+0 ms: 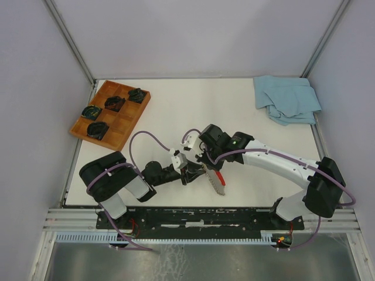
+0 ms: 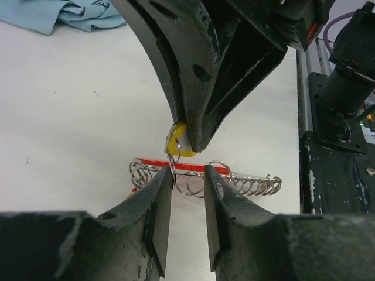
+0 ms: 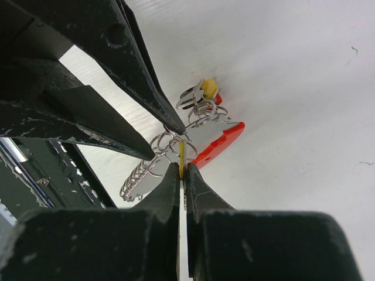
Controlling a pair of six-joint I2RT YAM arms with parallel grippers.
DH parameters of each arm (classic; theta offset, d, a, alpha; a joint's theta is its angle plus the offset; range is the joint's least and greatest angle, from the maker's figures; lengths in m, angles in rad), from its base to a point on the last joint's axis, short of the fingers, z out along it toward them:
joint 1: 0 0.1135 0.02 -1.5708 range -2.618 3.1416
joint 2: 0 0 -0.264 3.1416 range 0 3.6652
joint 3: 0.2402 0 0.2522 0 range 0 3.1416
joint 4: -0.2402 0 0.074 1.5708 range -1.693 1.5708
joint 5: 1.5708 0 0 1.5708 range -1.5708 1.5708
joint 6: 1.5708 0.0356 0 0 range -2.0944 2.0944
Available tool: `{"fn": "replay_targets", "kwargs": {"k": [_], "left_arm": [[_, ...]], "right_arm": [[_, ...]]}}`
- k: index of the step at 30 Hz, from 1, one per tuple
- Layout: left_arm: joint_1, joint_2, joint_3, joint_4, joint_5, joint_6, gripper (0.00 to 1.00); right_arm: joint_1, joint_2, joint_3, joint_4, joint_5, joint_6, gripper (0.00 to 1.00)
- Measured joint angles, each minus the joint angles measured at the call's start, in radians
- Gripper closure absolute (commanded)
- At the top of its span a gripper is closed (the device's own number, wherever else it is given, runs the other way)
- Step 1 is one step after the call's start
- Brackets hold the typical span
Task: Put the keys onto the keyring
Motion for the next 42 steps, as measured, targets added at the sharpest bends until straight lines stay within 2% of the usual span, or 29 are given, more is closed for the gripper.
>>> {"fn": "replay_targets", "kwargs": {"k": [4, 8, 9, 17, 23, 30, 33, 42], "left_arm": [[0.0, 0.005, 0.002, 0.0, 0.0, 0.0, 0.79], [0.0, 0.027, 0.016, 0.0, -0.001, 0.0, 0.96], [0.0, 0.03, 0.018, 0.0, -0.002, 0.0, 0.97], [0.0, 0.035, 0.02, 0.0, -0.012, -0.002, 0.97], [0.001, 0.03, 0.019, -0.002, 0.005, -0.001, 0.97], [-0.001, -0.049, 0.011, -0.014, 0.028, 0.018, 0.97], [-0.014, -0.088, 0.011, -0.071, 0.03, 0.042, 0.97], [-0.03, -0.103, 0.011, -0.106, -0.003, 0.087, 0.97]], "right_arm": [[0.001, 0.0, 0.0, 0.0, -0.002, 0.0, 0.99], [0.003, 0.0, 0.0, -0.006, -0.003, -0.004, 0.99], [0.005, 0.0, 0.0, -0.012, -0.003, -0.004, 0.99], [0.005, 0.0, 0.0, -0.026, 0.005, -0.019, 0.99], [-0.047, 0.006, -0.012, -0.034, 0.002, -0.023, 0.99], [-0.064, 0.065, -0.017, -0.033, -0.026, -0.024, 0.99], [-0.064, 0.081, -0.017, -0.025, -0.051, -0.026, 0.99], [-0.066, 0.088, -0.005, -0.038, -0.05, -0.042, 0.99]]}}
